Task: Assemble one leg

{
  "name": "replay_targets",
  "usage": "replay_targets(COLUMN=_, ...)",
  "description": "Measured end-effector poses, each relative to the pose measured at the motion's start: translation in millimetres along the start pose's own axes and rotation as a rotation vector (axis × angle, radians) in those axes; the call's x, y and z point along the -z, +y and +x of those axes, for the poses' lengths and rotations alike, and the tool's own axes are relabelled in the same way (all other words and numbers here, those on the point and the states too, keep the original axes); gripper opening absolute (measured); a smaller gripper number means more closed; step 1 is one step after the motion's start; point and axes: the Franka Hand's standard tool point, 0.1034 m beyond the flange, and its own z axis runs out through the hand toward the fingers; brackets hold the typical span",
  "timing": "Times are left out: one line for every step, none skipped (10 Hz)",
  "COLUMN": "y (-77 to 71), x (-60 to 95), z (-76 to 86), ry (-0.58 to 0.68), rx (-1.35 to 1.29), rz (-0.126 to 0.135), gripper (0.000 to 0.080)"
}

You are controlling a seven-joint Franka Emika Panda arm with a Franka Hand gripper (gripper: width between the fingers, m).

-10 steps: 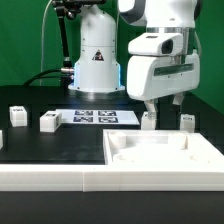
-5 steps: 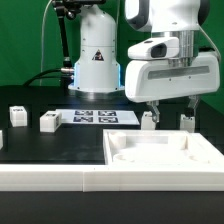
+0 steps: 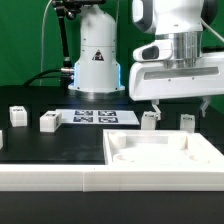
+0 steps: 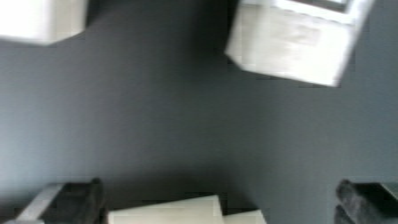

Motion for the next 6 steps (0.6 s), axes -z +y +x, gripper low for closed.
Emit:
replay_targets(y=-1.1, x=-3.9, z=-2.5, ry=-0.002, rx=-0.058, rz=0.004, gripper=0.0648)
replay_targets(y=-3.7, x=-6.2, z=-5.1, ry=-0.005, rx=-0.128, rz=0.007, gripper=0.0648)
replay_targets(y=-4.4, x=-5.3, z=-4.1, ry=-0.004, rx=-0.169, rz=0.011, gripper=0.0648)
replay_targets(y=-4.2, x=-5.4, z=-3.8, ry=-0.004, rx=-0.170, rz=0.012, gripper=0.0648)
replay_targets(y=-3.1, x=-5.9, z=-4.6, ry=-0.018, rx=-0.154, rz=0.008, gripper=0.0648)
replay_targets(y=-5.3, x=-6.1, z=-5.7, ry=-0.015, rx=-0.149, rz=0.009, gripper=0.0648)
